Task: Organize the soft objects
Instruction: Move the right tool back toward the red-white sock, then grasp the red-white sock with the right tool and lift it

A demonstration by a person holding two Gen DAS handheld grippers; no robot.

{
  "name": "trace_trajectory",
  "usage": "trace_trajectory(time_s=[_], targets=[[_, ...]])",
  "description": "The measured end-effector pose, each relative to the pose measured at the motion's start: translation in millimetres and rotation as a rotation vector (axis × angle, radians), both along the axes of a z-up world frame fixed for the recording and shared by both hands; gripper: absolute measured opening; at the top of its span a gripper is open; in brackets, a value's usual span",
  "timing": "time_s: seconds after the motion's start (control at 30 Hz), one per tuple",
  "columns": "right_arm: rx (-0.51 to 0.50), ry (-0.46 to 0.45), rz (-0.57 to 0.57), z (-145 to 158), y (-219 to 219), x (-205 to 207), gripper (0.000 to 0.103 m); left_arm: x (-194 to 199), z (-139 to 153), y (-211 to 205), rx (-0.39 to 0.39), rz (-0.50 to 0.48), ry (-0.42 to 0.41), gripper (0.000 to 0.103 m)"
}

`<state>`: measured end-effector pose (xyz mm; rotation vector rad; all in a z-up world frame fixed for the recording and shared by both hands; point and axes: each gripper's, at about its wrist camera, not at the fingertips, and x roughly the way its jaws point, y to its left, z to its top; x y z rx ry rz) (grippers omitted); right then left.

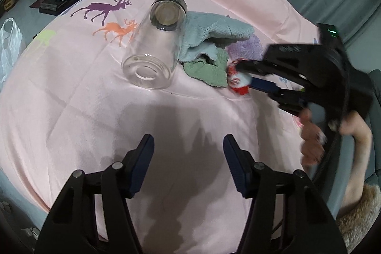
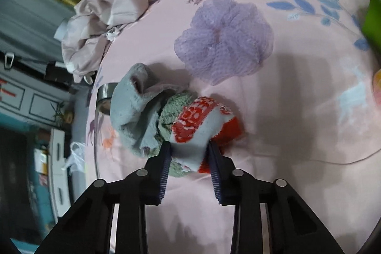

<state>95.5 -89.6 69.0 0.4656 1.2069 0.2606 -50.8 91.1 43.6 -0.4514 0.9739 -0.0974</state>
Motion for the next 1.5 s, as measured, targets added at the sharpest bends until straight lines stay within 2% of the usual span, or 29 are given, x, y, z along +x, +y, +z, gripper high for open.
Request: trace_trajectory(time_s=[0.13, 0.23, 0.33, 0.5, 0.63, 0.7, 0.73, 0.8, 0.87, 1.07, 1.27, 1.37, 1.43, 1.47, 1.5], targets=[[-0.042, -0.069, 0.035, 22.0, -10.0, -21.6, 0.028, 1.7, -0.2, 1.2, -0.020, 0.004, 0.006, 0.059], [-0.061, -0.090, 0.082, 35.5, -22.5, -42.7, 0.028, 2.1, 0.6, -0.4, -0.022, -0.001, 0.011, 0.059], [-0.125, -0.103, 0.150, 42.6, -25.2, -62.6, 0.028, 2.5, 1.1, -3.6, -0.021, -0.009, 0.016, 0.059], [-0.214, -0.088, 0.249, 37.6, -28.3, -98.3, 0.028, 2.8, 2.0, -12.7, -0.005, -0.032, 0.016, 0.059], [-0.233, -0.040, 0.267, 23.5, -29.9, -108.8, 0.028, 2.1, 2.6, -18.9, -0.002, -0.054, 0.016, 0.059], [-0.215, -0.019, 0.263, 17.1, -32.3, -110.9, 0.028, 1.9, 3.2, -22.7, 0.002, -0.070, 0.019, 0.059], [-0.199, -0.018, 0.257, 17.2, -34.8, -112.0, 0.032, 1.8, 3.3, -24.6, 0.003, -0.077, 0.022, 0.059], [-0.180, -0.033, 0.226, 22.4, -40.3, -114.7, 0.043, 1.5, 4.0, -28.2, 0.001, -0.089, 0.023, 0.059], [-0.157, -0.054, 0.192, 29.6, -48.8, -116.2, 0.062, 1.6, 4.6, -32.4, -0.002, -0.104, 0.024, 0.059], [-0.063, -0.071, 0.083, 37.7, -75.1, -114.6, 0.063, 4.5, 3.6, -51.7, -0.066, -0.190, 0.026, 0.059], [0.055, 0.012, 0.028, 10.4, -82.8, -110.7, 0.063, 8.4, -2.8, -84.0, -0.076, -0.309, 0.040, 0.059], [0.095, 0.040, 0.021, -1.9, -80.4, -106.3, 0.062, 13.2, -10.2, -92.7, -0.072, -0.330, 0.063, 0.058], [0.120, 0.056, 0.019, -8.3, -79.8, -103.9, 0.061, 17.3, -17.1, -98.2, -0.087, -0.342, 0.083, 0.050], [0.126, 0.066, 0.021, -12.5, -78.3, -102.5, 0.055, 18.7, -19.4, -100.3, -0.097, -0.351, 0.089, 0.044], [0.129, 0.076, 0.022, -16.6, -77.7, -101.5, 0.053, 19.8, -21.2, -101.1, -0.102, -0.359, 0.096, 0.032]])
